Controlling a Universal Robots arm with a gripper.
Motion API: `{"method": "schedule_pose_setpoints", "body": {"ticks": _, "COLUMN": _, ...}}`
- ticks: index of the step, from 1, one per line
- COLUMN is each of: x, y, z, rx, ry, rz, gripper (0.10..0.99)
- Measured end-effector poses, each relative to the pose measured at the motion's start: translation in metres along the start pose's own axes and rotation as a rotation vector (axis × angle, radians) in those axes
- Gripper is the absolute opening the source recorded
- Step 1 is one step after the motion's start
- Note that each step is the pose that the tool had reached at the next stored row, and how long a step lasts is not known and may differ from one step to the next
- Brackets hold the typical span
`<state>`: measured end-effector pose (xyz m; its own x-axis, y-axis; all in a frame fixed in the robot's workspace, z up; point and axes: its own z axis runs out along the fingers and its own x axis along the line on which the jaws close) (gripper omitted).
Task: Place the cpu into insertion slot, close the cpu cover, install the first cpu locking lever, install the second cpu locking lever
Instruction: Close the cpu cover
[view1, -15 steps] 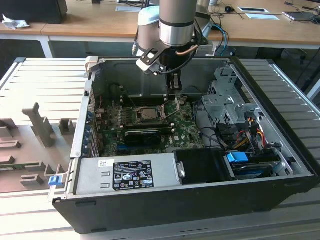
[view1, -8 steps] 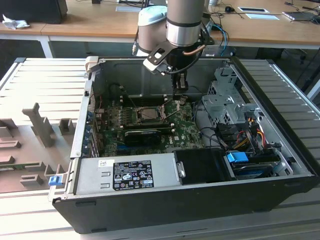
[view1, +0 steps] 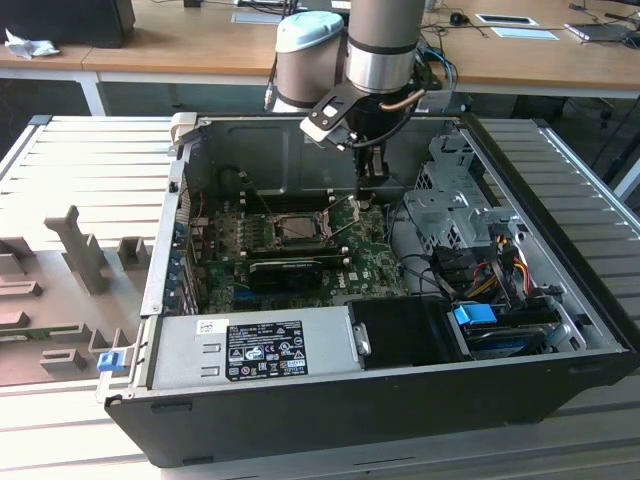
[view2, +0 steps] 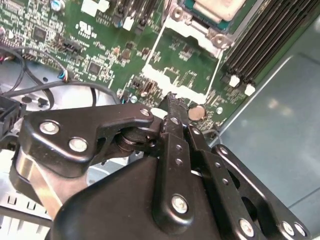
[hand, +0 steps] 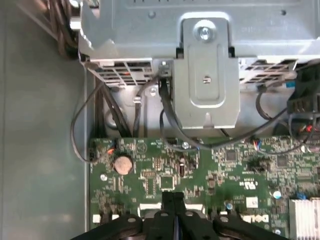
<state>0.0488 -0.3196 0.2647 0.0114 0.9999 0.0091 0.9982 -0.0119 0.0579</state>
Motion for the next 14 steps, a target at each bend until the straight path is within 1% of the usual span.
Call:
{"method": "schedule_pose_setpoints", "body": {"ticks": 5, "x": 0.0002, "y": 0.0103, "z": 0.0007, "rx": 0.001, "ry": 0.0001, "rz": 0.000, "gripper": 0.106}}
{"method": "schedule_pose_setpoints", "body": {"ticks": 12, "x": 0.0002, "y": 0.0118, "z": 0.0033, "rx": 0.001, "ry": -0.0001, "rz": 0.000, "gripper": 0.106}}
{"method": "schedule_pose_setpoints", "body": {"ticks": 13, "x": 0.0001, "y": 0.0121, "z": 0.0043, "rx": 0.001, "ry": -0.0001, "rz": 0.000, "gripper": 0.106}}
{"method": "schedule_pose_setpoints", "body": {"ticks": 14, "x": 0.0001, "y": 0.0131, "z": 0.0070, "rx": 0.001, "ry": -0.0003, "rz": 0.000, "gripper": 0.106}}
